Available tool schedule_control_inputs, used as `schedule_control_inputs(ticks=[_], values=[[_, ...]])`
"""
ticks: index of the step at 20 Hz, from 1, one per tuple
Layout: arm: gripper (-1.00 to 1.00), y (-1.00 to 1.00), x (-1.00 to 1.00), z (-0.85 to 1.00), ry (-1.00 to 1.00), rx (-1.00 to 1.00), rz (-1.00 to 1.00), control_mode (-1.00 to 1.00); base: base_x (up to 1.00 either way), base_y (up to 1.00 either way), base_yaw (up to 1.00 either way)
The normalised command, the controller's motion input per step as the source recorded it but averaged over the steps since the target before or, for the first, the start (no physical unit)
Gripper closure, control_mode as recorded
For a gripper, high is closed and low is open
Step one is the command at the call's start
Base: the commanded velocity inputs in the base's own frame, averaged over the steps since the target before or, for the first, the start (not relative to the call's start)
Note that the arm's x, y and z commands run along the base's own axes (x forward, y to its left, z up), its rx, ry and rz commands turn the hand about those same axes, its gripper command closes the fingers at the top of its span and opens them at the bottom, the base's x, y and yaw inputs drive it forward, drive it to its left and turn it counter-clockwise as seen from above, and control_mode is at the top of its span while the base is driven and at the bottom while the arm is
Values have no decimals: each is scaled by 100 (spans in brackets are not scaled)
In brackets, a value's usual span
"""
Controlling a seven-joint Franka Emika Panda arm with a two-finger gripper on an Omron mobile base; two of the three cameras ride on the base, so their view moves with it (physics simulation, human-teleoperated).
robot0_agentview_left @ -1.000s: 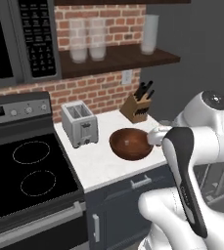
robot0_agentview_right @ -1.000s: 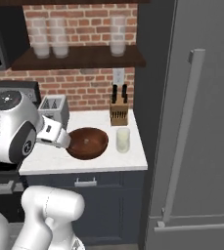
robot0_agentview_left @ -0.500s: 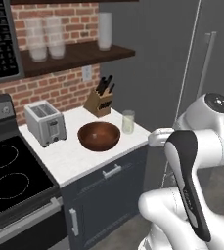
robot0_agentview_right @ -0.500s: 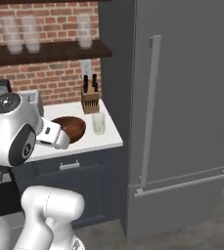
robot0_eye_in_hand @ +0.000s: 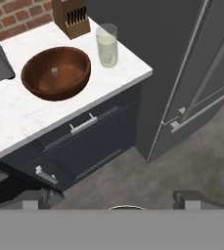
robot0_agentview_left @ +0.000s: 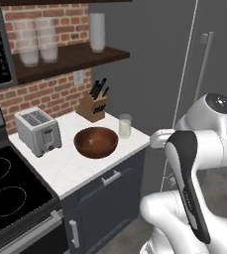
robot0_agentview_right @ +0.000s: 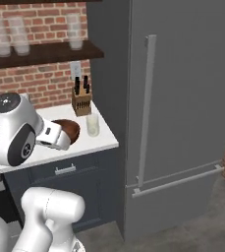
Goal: Grab a lemon wedge from the fridge and one ice cube from the ice bowl, and put them in the glass of lemonade.
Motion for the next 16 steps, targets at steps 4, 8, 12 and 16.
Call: schedule_control_inputs(ticks=[4, 8, 12, 16], values=[[-100, 0, 0, 0, 0, 0, 0, 100, 17, -1, 0], [-100, 0, 0, 0, 0, 0, 0, 100, 41, -42, 0], [-100, 0, 0, 0, 0, 0, 0, 100, 29, -74, 1], [-100, 0, 0, 0, 0, 0, 0, 100, 48, -57, 0]])
